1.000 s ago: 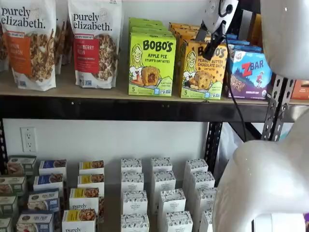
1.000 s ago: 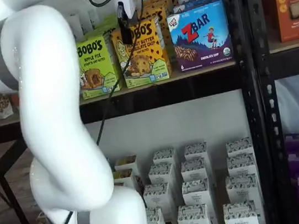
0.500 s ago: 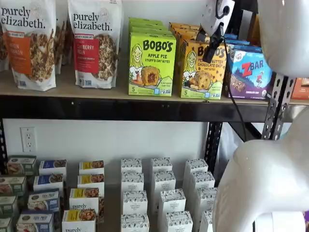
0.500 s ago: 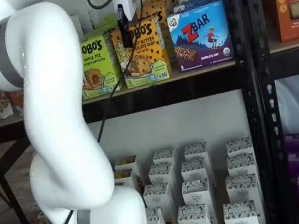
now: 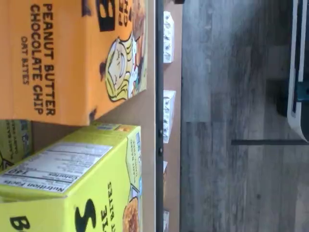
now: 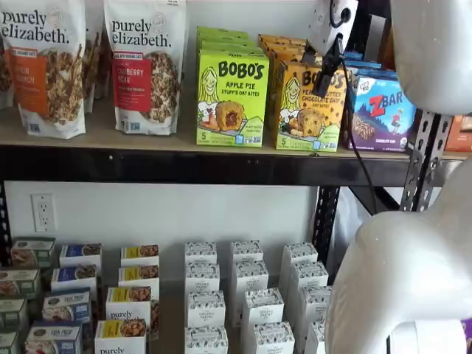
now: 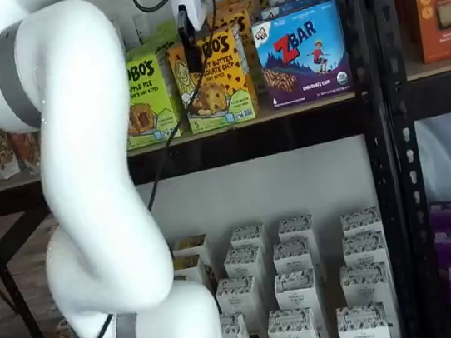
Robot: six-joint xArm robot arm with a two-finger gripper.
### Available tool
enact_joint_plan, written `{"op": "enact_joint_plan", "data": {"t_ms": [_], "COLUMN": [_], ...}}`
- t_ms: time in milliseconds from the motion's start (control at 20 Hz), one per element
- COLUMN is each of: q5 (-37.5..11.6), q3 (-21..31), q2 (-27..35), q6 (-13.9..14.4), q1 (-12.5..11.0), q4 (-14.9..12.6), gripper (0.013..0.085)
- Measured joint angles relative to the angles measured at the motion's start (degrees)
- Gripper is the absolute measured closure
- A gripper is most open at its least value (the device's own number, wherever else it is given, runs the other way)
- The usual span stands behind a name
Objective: Pick up the orange box on the top shelf, the fifth box from the left
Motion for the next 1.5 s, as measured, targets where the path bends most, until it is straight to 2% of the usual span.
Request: {"op": "enact_joint_plan", "data": {"t_ms": [350, 800, 900, 950, 1000, 1150, 1300, 1500], "q5": [0.55, -1.09, -1.65, -1.65, -1.65, -1.68, -1.74, -1.51], "q3": [0.09, 1.78, 2.21, 2.22, 2.23, 2.32, 2.40, 2.27], "q2": [0.14, -0.59, -0.84, -0.85, -0.85, -0.85, -0.88, -0.71], "q6": [0.48, 0.52, 0.43, 0.39, 0.37, 0.33, 0.33, 0.38], "q1": [0.81, 0.96, 0.85, 0.79, 0.77, 0.74, 0.75, 0.77], "q4": [-1.90, -1.64, -1.34, -1.20, -1.18, -1.10, -1.08, -0.86], "gripper": [0.0130, 0.0130, 0.0210, 0.0210, 0.0250, 0.0290, 0.0370, 0.0370]}}
